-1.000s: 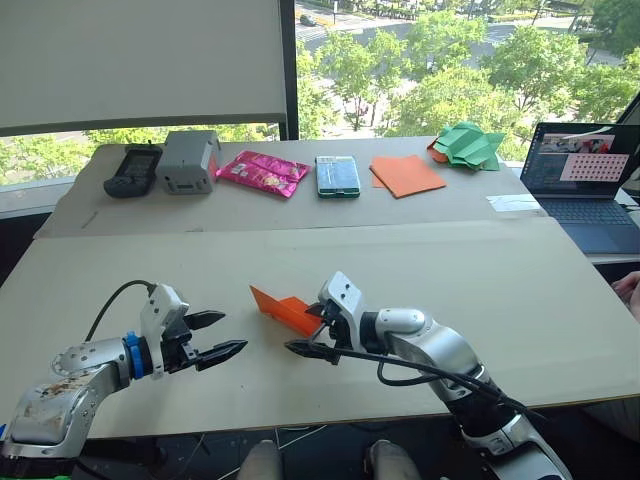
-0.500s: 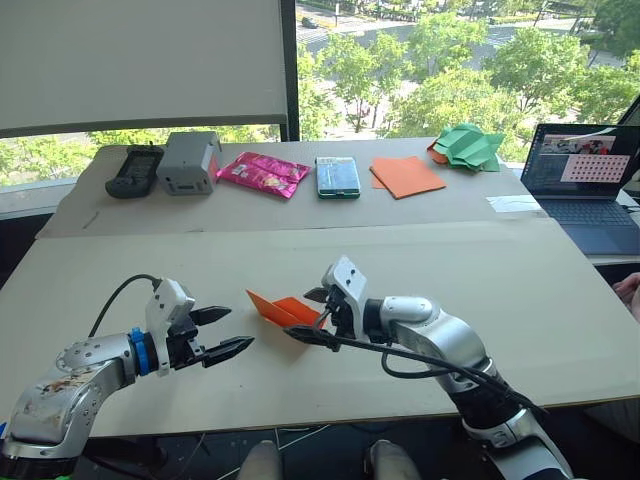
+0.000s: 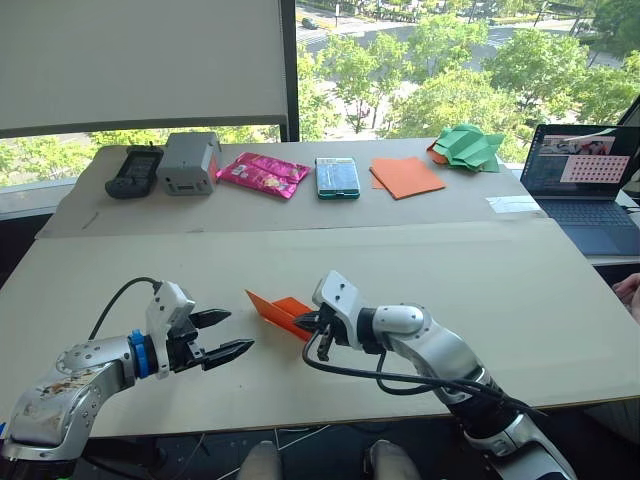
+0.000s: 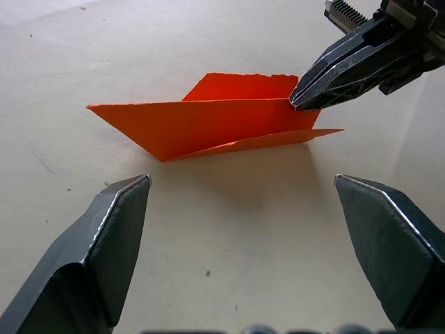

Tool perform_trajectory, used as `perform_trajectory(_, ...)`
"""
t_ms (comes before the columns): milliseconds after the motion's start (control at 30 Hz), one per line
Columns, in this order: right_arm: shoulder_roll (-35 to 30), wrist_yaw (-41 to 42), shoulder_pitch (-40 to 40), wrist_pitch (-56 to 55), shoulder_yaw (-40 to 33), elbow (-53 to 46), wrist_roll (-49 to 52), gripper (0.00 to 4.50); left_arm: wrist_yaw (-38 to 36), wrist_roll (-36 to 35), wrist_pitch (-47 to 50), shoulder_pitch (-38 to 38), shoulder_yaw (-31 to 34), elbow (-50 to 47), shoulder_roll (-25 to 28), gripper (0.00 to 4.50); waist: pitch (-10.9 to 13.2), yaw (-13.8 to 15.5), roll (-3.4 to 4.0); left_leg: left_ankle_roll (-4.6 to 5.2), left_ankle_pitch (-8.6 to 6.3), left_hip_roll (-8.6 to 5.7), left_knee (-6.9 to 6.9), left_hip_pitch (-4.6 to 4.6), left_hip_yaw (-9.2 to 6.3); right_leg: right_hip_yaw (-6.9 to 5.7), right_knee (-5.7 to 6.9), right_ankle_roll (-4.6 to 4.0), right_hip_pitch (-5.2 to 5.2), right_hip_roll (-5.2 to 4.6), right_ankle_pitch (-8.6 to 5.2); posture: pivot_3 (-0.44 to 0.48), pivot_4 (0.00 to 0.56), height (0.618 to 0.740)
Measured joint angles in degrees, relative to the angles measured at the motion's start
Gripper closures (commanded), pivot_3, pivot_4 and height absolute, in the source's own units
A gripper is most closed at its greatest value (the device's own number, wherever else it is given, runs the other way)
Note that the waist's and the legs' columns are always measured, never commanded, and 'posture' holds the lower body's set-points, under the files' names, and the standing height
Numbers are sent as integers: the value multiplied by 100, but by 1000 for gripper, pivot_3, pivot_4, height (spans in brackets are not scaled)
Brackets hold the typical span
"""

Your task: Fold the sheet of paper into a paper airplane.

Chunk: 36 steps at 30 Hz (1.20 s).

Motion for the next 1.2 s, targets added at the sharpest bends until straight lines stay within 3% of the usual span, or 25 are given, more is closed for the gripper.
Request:
perform_trajectory(633, 88, -195, -1, -66, -18, -183, -239, 4473, 72, -140, 152, 4, 4, -189, 45, 0, -4, 4, -6, 0, 0, 0, 0, 1, -1, 0, 3, 0, 1, 0, 0, 0, 150, 706)
perform_trajectory(1033, 116, -245, 26, -67, 20, -142, -415, 517, 202, -222, 280, -38, 4, -217, 71, 0, -6, 4, -8, 1, 1, 0, 0, 2, -1, 0, 4, 0, 2, 0, 0, 0, 150, 706)
perform_trajectory(1200, 115, -267, 96, -109, 74, 10, -472, 517, 292, -286, 429, -132, 4, -313, 71, 0, -7, 2, -11, 2, 1, 0, 0, 1, -2, 0, 4, 0, 3, 0, 0, 0, 150, 706)
